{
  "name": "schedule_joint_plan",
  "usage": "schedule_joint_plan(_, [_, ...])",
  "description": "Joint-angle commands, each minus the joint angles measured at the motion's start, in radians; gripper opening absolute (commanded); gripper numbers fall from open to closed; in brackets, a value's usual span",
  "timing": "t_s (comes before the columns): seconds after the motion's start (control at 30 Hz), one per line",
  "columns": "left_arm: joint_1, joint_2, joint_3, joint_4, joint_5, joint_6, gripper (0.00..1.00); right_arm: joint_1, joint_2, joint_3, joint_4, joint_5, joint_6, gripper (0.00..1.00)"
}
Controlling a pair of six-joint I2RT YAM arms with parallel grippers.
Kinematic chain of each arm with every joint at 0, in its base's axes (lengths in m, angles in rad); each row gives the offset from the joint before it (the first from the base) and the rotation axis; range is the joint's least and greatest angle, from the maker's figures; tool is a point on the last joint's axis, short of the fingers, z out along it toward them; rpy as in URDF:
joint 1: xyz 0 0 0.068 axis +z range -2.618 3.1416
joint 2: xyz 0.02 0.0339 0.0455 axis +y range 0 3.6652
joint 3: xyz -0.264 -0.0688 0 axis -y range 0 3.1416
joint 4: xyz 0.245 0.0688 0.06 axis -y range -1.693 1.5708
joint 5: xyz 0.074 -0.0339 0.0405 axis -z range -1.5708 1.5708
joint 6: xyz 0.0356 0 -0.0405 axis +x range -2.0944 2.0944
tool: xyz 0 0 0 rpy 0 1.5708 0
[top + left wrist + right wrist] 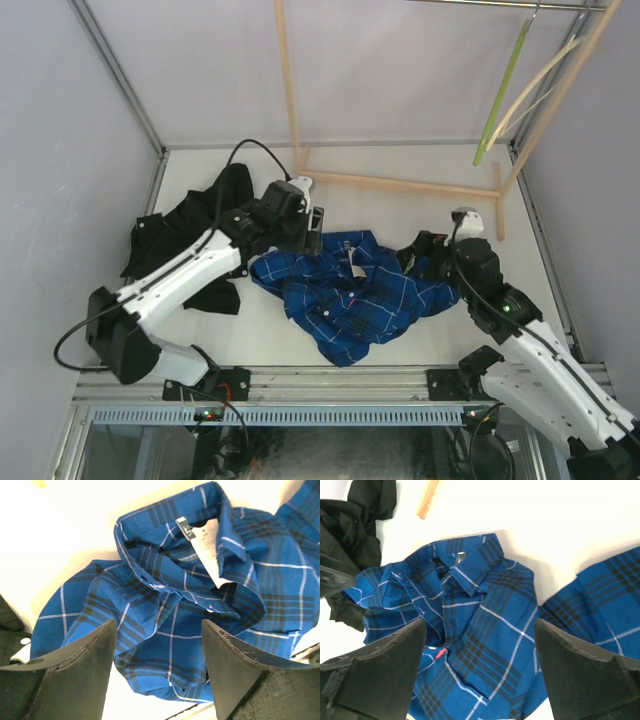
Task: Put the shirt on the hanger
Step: Adjust the shirt at the center of the board.
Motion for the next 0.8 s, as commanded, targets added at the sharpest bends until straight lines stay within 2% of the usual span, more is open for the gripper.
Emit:
schedule_joint_plan(0.0, [0.022, -0.128, -0.043, 0.061, -0.017, -0.006, 0.73, -0.027, -0.078, -0.048, -0.045, 0.054, 0.026, 0.89])
schedule_joint_plan(0.1, [0.061, -0.191, -0.064, 0.082, -0.037, -0.043, 0.77, -0.045, -0.100, -0.055, -0.078, 0.049, 0.040, 0.93])
schedule_joint_plan(0.23, [0.124, -0.302, -0.106, 0.139, -0.067, -0.076, 0.84, -0.052, -0.125, -0.040, -0.112, 0.041, 0.035, 0.93])
schedule_joint_plan(0.43, [0.188, -0.359, -0.061, 0.090, -0.134, -0.023, 0.91, -0.051, -0.223, 0.053, -0.208, 0.100, 0.024, 0.90])
schedule_joint_plan(0.6, [0.214, -0.368, 0.001, 0.050, -0.161, 0.009, 0.92, -0.051, -0.268, 0.190, -0.292, 0.152, -0.004, 0.88])
schedule_joint_plan(0.77, [0.216, -0.397, -0.015, 0.083, -0.172, 0.041, 0.92, -0.053, -0.199, 0.407, -0.374, 0.188, -0.095, 0.82])
